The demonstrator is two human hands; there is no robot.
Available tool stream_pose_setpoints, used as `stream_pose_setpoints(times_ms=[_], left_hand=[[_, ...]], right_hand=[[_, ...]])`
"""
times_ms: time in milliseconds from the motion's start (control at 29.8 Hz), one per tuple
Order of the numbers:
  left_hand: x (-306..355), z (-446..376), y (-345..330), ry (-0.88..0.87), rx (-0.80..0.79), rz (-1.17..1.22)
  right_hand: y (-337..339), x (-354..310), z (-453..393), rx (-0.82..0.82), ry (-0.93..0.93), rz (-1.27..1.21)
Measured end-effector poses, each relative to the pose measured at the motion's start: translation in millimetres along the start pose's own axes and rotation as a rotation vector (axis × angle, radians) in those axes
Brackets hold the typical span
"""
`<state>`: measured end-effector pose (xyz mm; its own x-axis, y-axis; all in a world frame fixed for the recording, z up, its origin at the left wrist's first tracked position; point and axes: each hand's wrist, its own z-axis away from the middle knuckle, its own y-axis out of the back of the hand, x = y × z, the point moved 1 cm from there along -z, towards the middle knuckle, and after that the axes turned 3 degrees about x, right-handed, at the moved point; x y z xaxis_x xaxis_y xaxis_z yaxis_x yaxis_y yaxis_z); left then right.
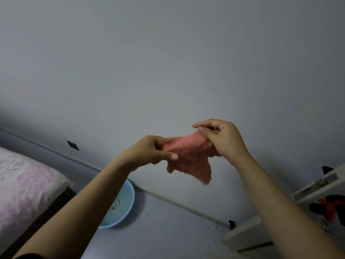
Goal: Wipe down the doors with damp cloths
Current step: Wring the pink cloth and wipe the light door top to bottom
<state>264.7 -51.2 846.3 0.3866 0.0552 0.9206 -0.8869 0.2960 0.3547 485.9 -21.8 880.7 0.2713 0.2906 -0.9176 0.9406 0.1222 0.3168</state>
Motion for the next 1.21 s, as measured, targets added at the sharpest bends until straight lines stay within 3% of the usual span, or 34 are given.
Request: stream_pose_setpoints(times_ms=[168, 302, 470, 806, 941, 1209], left_hand=[[-5.1, 1.4, 3.9, -0.02, -0.033, 0.197], [-13.0, 3.3, 9.4, 0.16, -0.102, 0.432], [-21.6, 5.2, 10.0, 0.282, -0.048, 0.515], [-18.3, 5.2, 14.3, 0.053, 0.266, 0.05], [-7.2, 0.8, 19.4, 0.02, 0.283, -0.053], [7.1, -12.2, 17.4, -0.051, 0.377, -0.368]], right_hand=[[6.5, 5.2, -2.6, -0.107, -0.09, -0.12], [13.5, 13.4, -4.3, -0.279, -0.226, -0.262], [12.6, 20.4, -3.0, -0.295, -0.224, -0.079], [10.6, 19.2, -13.5, -0.197, -0.059, 0.29], [11.6, 14.0, -19.6, -0.187, -0.072, 0.323], [8.2, 13.9, -28.0, -0.188, -0.036, 0.626]])
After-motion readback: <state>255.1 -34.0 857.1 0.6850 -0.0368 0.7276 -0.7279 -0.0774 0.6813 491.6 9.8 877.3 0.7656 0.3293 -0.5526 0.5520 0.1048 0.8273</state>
